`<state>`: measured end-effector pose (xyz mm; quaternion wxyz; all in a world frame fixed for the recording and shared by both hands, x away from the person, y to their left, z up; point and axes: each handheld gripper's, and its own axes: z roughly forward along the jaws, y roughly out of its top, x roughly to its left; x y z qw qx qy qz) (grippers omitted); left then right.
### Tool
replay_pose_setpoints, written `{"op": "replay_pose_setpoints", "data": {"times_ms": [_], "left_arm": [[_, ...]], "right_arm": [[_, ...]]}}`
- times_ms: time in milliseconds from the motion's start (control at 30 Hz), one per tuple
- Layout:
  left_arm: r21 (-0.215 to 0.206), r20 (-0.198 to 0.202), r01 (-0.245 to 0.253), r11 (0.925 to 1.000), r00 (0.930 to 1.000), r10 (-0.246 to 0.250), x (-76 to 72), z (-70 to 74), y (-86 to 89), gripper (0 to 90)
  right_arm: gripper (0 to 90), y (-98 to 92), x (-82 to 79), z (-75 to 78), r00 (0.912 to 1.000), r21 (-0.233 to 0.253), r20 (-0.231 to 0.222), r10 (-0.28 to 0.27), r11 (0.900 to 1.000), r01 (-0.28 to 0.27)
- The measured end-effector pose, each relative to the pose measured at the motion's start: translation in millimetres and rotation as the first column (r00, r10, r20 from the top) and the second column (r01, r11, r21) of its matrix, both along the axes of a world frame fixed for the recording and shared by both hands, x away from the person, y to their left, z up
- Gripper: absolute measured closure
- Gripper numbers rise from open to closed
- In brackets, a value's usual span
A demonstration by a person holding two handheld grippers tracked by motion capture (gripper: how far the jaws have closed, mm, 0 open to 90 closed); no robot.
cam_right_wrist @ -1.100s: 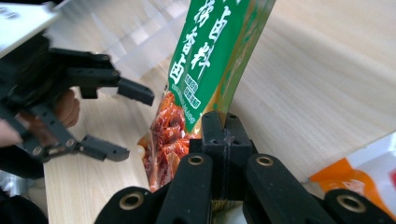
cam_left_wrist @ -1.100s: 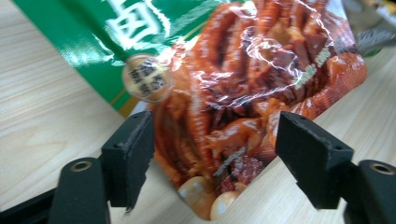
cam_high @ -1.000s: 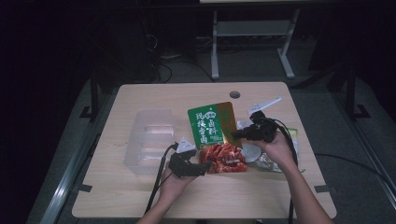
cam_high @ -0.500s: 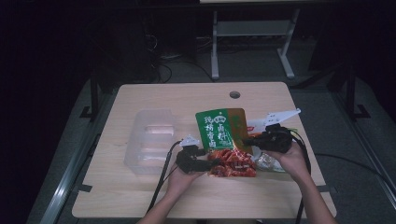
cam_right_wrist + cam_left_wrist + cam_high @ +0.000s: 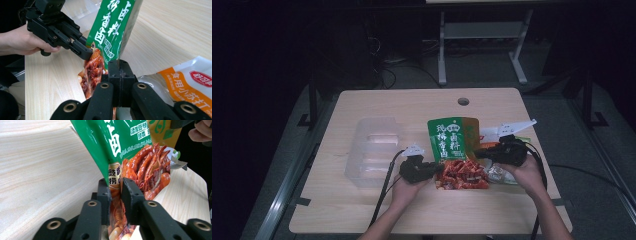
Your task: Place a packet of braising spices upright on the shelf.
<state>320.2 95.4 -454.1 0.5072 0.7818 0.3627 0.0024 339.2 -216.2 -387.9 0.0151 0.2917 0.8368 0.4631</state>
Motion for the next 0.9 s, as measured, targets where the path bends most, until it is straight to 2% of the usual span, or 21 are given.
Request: {"op": "replay_pose_setpoints", "data": {"times_ms": [133, 367, 600, 767, 900], "left_arm": [[0.016, 0.021, 0.005, 0.9999, 0.9998, -0.005, -2.1, 1.1, -1.7, 81.7], [0.075, 0.069, 0.021, 0.9969, 0.9972, -0.026, -5.9, 4.3, -6.5, 82.0], [0.090, 0.078, 0.024, 0.9957, 0.9965, -0.031, -6.2, 4.5, -7.5, 81.8], [0.098, 0.087, 0.029, 0.9948, 0.9955, -0.037, -6.2, 4.9, -7.4, 81.7], [0.109, 0.091, 0.031, 0.9936, 0.9949, -0.041, -7.0, 5.9, -5.9, 80.8]], "right_arm": [[88.9, -2.8, 1.0, -2.4, 0.9998, 0.008, -0.018, -0.006, 1.000, 0.006], [82.8, -1.5, 6.2, -6.6, 0.9980, 0.000, -0.061, -0.012, 1.000, 0.012], [78.4, 4.4, 11.5, -9.3, 0.9959, 0.002, -0.088, -0.022, 1.000, 0.022], [76.2, 11.6, 15.1, -5.8, 0.9944, -0.031, -0.102, -0.026, 0.999, 0.023], [84.8, 16.6, 17.2, -3.9, 0.9936, -0.060, -0.108, -0.031, 0.998, 0.025]]}}
